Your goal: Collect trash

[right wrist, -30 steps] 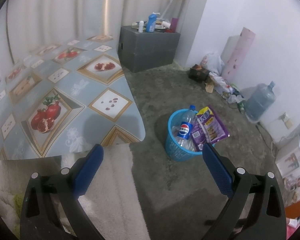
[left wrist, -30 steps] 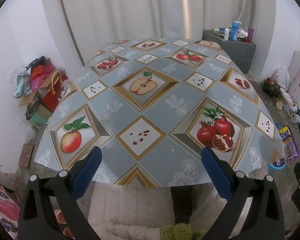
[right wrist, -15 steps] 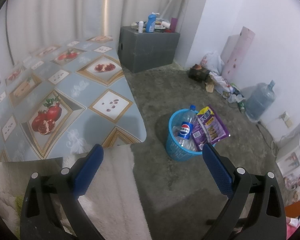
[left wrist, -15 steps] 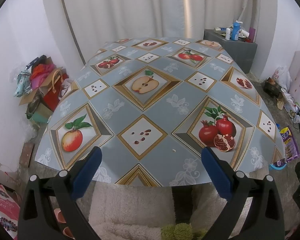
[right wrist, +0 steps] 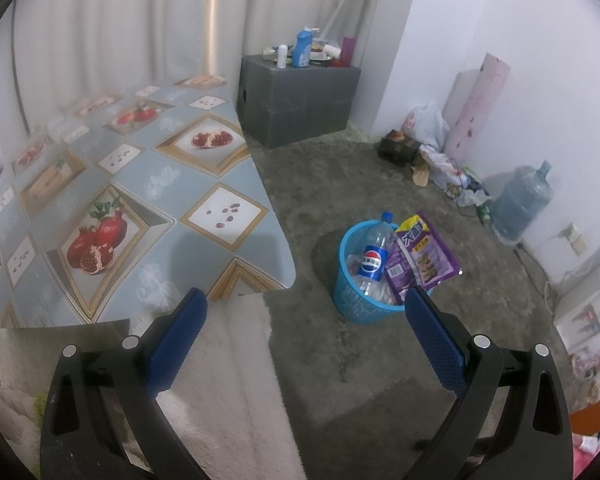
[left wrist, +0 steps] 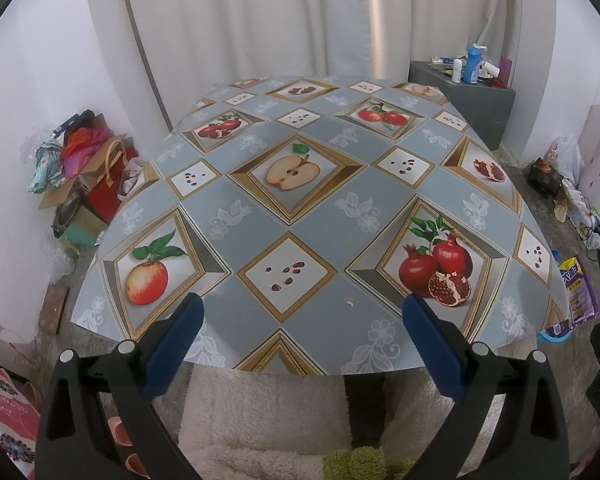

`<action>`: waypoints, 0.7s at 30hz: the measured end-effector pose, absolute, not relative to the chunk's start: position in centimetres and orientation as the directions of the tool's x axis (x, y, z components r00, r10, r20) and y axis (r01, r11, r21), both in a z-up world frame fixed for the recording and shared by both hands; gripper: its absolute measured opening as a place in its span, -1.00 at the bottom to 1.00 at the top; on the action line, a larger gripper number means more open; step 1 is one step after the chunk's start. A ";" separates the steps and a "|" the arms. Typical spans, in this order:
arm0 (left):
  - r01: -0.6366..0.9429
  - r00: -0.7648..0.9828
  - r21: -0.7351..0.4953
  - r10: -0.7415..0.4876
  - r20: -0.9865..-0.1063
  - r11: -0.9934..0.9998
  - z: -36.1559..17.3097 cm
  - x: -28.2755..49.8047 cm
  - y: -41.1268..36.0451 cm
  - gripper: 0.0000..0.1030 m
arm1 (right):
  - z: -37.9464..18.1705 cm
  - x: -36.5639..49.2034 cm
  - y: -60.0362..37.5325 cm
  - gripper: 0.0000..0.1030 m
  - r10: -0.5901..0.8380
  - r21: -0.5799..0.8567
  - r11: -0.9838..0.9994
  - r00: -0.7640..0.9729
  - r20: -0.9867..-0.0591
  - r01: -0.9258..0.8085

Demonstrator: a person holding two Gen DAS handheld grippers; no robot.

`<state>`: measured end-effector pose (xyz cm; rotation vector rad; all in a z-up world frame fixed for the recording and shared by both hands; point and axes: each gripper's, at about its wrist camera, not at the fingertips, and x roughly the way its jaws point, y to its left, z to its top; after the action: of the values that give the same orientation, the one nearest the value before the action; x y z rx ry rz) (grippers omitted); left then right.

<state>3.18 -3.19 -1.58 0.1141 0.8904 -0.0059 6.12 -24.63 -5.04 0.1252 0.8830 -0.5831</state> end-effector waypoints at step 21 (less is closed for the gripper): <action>0.053 0.627 0.098 0.043 -0.778 0.994 -1.6 3.0 -3.2 0.89 | -5.1 6.3 -24.3 0.84 -0.422 -0.125 0.839 0.490 -0.763 0.529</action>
<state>3.03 -3.22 -1.64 0.1155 0.8936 -0.0059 6.32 -24.34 -5.07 0.1322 0.8874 -0.5796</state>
